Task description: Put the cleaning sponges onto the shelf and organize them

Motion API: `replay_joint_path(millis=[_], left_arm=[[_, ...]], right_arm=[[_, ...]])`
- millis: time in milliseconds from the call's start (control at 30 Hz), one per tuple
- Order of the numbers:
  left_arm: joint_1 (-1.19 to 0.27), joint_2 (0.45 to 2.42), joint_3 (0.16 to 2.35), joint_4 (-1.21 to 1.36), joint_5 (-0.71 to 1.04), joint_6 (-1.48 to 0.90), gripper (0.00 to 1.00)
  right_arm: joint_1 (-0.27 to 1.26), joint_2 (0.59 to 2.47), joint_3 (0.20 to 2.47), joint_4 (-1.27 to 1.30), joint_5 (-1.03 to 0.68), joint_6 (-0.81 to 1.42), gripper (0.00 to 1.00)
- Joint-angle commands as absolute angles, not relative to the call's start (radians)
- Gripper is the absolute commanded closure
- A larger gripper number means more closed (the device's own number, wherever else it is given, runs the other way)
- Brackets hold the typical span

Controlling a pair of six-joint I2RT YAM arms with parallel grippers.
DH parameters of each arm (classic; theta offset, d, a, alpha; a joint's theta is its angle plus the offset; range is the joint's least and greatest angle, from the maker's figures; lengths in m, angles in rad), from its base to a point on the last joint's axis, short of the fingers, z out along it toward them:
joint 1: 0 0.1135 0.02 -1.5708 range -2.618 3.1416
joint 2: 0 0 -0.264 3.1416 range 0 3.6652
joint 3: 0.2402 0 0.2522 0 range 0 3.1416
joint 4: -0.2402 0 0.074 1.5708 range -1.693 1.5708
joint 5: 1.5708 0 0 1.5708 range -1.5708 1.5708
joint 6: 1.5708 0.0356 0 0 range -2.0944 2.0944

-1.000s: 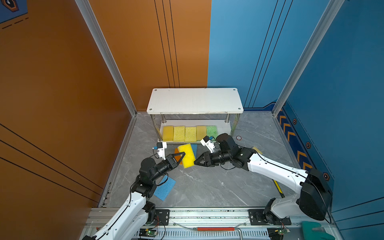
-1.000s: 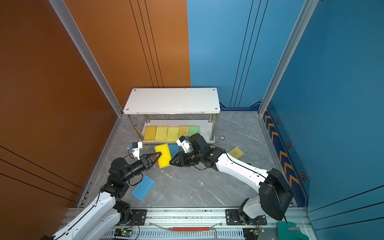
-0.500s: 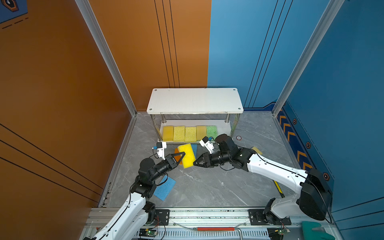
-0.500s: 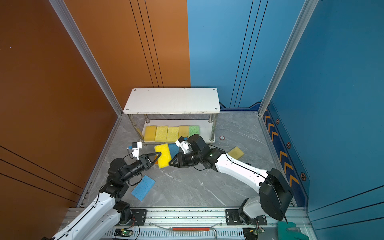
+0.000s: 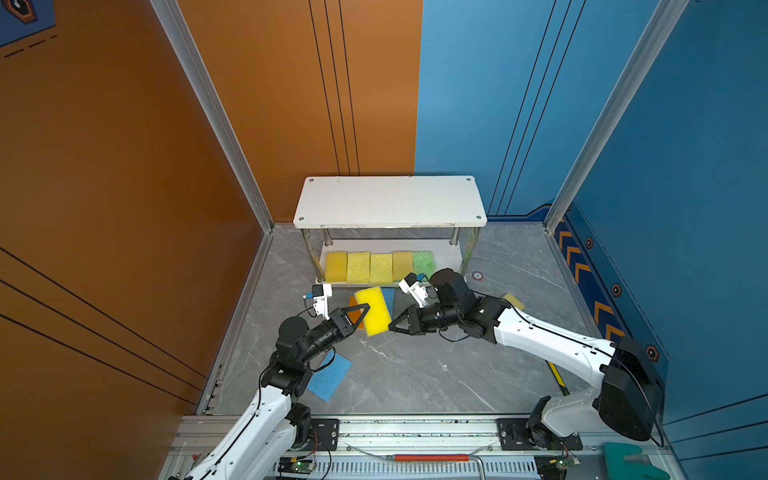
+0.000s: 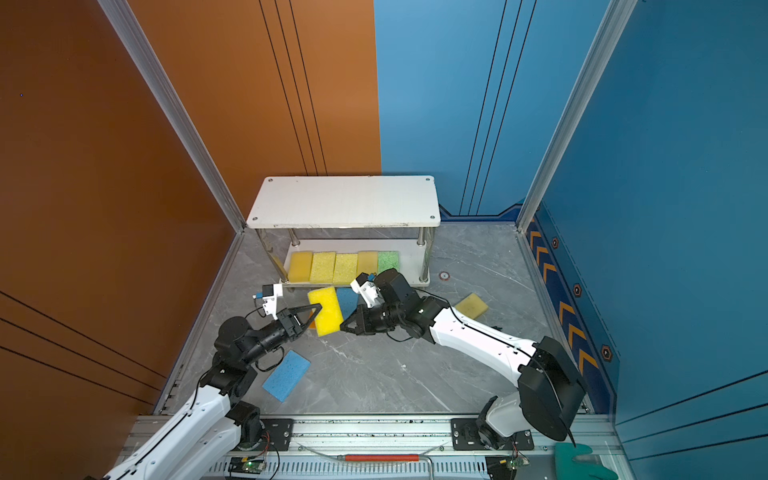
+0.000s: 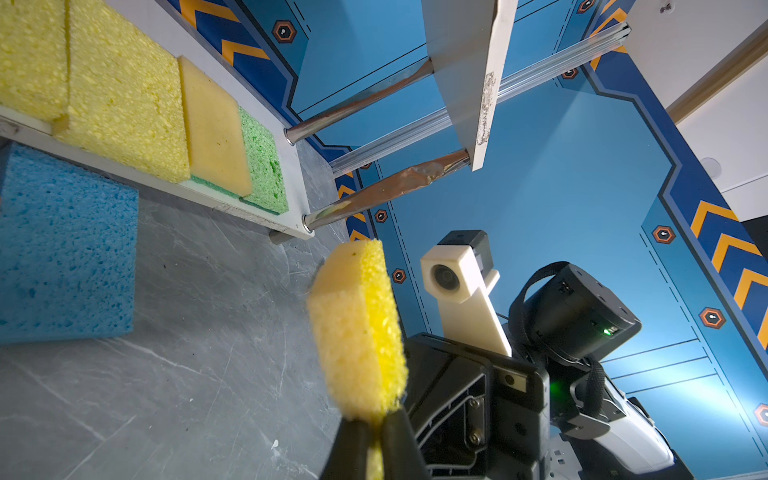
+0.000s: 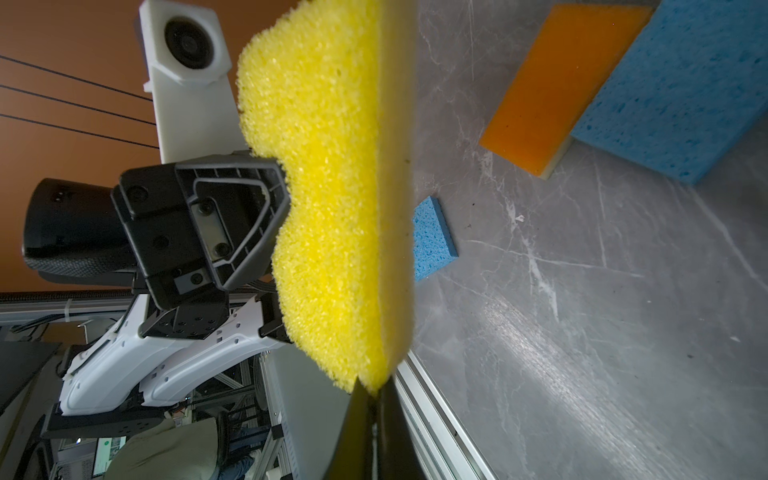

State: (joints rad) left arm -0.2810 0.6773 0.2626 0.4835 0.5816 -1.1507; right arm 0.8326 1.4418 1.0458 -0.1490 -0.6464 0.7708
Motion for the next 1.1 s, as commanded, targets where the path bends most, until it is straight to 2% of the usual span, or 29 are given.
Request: replay_joint_path(millis=[0,67,167,333,433,600,733,767,800,867,1067], left_arm=[[-0.265,0.657,0.248,0.514,0.606,-1.162,0.89],[-0.256,0.648,0.244,0.514,0.615,-1.168,0.84],[-0.224,0.636,0.236,0.514,0.637,-1.182,0.62],[-0.143,0.596,0.258,0.462,0.702,-1.189,0.38],[-0.084,0.537,0.294,0.337,0.739,-1.150,0.29],[-0.052,0.480,0.411,-0.109,0.682,-0.910,0.16],[-0.057,0.432,0.477,-0.426,0.509,-0.749,0.15],[-0.058,0.426,0.487,-0.467,0.478,-0.723,0.15],[-0.058,0.420,0.493,-0.494,0.457,-0.707,0.08],[-0.060,0.407,0.494,-0.503,0.435,-0.704,0.02],[-0.069,0.416,0.575,-0.575,0.375,-0.638,0.02]], right_arm=[[0.838,1.423,1.070,-0.189,-0.592,0.747,1.00],[0.838,1.415,1.070,-0.200,-0.572,0.740,1.00],[0.839,1.408,1.080,-0.232,-0.541,0.724,1.00],[0.848,1.380,1.118,-0.311,-0.473,0.678,1.00],[0.851,1.359,1.136,-0.347,-0.441,0.663,1.00],[0.885,1.331,1.224,-0.431,-0.415,0.625,1.00],[0.932,1.316,1.317,-0.473,-0.410,0.607,1.00],[0.938,1.314,1.339,-0.474,-0.412,0.611,1.00],[0.940,1.314,1.359,-0.474,-0.415,0.615,1.00],[0.942,1.334,1.422,-0.474,-0.426,0.625,1.00],[0.930,1.496,1.706,-0.497,-0.479,0.641,1.00]])
